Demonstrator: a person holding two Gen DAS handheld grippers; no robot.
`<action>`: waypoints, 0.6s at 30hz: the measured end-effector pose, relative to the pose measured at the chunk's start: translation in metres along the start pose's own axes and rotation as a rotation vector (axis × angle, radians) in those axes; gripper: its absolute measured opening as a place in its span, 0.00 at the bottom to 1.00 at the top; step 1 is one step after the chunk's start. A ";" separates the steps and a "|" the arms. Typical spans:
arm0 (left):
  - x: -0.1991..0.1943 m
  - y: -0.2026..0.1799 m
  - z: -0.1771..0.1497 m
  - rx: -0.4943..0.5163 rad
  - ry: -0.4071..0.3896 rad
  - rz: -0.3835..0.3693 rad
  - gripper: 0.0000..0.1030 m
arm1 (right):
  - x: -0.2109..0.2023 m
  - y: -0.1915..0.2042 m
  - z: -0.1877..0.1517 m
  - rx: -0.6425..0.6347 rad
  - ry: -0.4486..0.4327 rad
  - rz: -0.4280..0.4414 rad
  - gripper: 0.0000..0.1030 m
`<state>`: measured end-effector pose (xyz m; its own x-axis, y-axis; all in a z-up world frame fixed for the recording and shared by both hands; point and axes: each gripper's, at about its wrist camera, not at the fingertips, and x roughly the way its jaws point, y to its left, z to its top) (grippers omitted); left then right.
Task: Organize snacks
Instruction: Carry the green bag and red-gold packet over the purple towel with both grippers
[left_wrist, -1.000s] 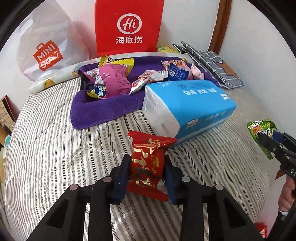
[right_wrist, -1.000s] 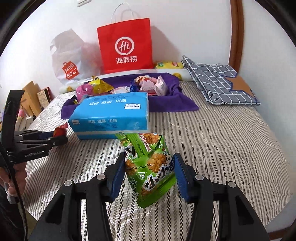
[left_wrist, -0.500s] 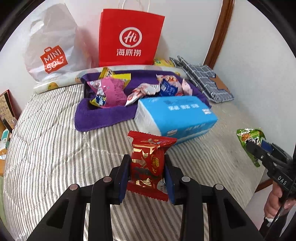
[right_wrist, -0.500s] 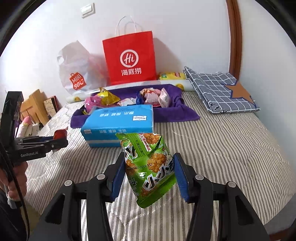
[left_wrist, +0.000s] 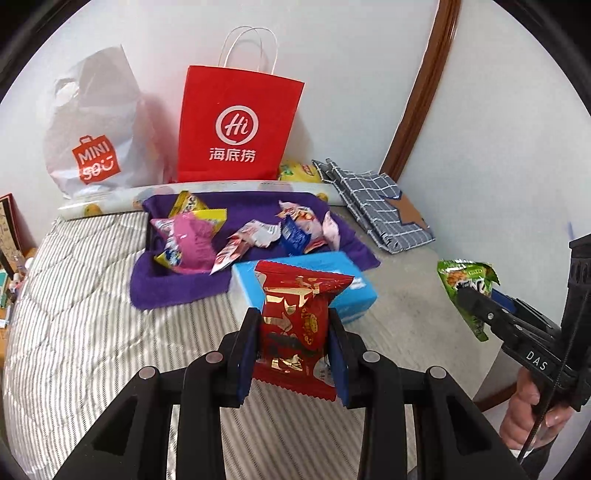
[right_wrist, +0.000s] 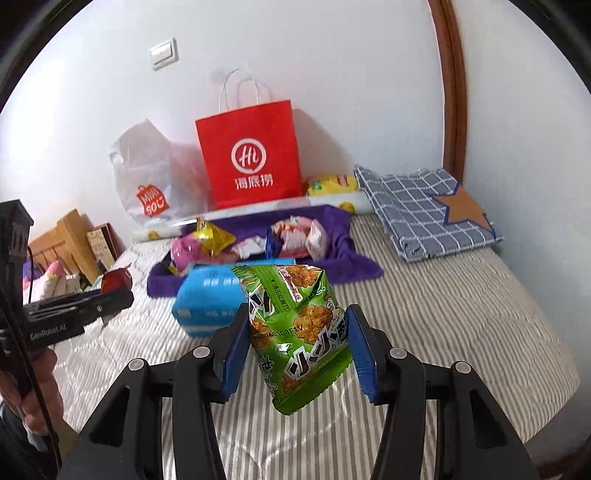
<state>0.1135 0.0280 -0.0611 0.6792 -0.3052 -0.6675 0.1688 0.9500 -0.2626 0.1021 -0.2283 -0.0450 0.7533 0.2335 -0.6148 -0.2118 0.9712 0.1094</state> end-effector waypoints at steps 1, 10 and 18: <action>0.002 -0.002 0.004 0.000 0.001 -0.003 0.32 | 0.000 0.000 0.005 -0.002 -0.007 0.003 0.49; 0.015 -0.004 0.039 0.010 -0.045 0.020 0.32 | 0.011 0.003 0.050 -0.028 -0.071 0.008 0.49; 0.036 0.025 0.060 -0.059 -0.075 0.014 0.32 | 0.052 0.011 0.077 -0.031 -0.073 0.051 0.49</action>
<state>0.1853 0.0443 -0.0497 0.7329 -0.2844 -0.6180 0.1180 0.9478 -0.2961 0.1866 -0.2016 -0.0151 0.7842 0.2867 -0.5502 -0.2695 0.9562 0.1141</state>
